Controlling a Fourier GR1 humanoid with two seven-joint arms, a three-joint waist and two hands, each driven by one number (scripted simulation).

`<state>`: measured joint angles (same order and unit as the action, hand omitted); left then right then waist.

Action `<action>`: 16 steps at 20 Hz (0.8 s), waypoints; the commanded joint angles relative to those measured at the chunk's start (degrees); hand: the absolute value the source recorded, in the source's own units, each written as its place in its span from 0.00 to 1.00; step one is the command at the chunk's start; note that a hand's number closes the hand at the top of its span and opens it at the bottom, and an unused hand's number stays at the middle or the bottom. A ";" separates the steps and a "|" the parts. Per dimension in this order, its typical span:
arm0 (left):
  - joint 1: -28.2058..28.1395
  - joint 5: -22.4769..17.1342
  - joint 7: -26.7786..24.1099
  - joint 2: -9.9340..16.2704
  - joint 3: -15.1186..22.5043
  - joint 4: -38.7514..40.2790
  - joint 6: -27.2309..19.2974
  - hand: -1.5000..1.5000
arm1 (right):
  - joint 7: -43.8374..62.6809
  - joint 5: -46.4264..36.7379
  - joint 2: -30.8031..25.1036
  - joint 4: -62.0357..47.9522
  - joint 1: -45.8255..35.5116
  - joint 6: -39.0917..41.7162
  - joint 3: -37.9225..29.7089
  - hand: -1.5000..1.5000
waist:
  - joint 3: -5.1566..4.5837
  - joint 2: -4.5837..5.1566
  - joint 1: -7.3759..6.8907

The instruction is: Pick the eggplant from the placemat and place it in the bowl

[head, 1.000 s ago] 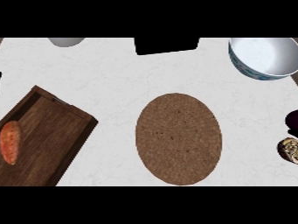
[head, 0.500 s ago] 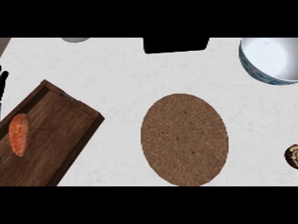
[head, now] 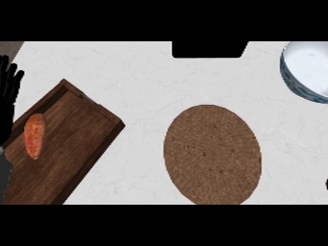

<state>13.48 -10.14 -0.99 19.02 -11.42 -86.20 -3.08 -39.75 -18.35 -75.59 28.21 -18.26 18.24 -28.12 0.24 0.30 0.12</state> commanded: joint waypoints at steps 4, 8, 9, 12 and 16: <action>2.62 0.14 4.16 0.30 1.06 -2.65 -0.22 0.50 | 0.69 0.41 -2.25 -3.85 -9.41 8.97 1.63 1.00 | -0.10 0.07 -2.19; 1.56 1.27 -0.17 -1.47 2.02 0.61 0.51 0.50 | 7.42 -1.15 -1.37 -2.91 -17.20 11.47 4.97 1.00 | -0.16 0.30 -2.76; 3.62 2.45 1.25 -2.77 3.82 -0.27 -1.08 0.50 | 9.31 -2.10 2.11 -1.56 -19.22 8.34 6.37 1.00 | -0.15 0.40 -3.12; 4.09 1.15 -1.19 -1.67 1.40 3.44 0.45 0.50 | 12.78 -4.10 5.00 0.67 -24.27 9.81 9.80 1.00 | -0.24 0.44 -2.95; 3.27 0.11 -0.99 -0.02 0.31 3.04 2.47 0.50 | 17.77 -7.04 8.89 0.81 -29.64 10.58 13.50 1.00 | -0.26 0.37 -3.15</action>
<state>17.35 -8.80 -0.81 17.83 -9.76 -84.04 -2.58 -26.59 -23.00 -70.71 27.94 -42.57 28.56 -18.07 0.02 0.61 -2.56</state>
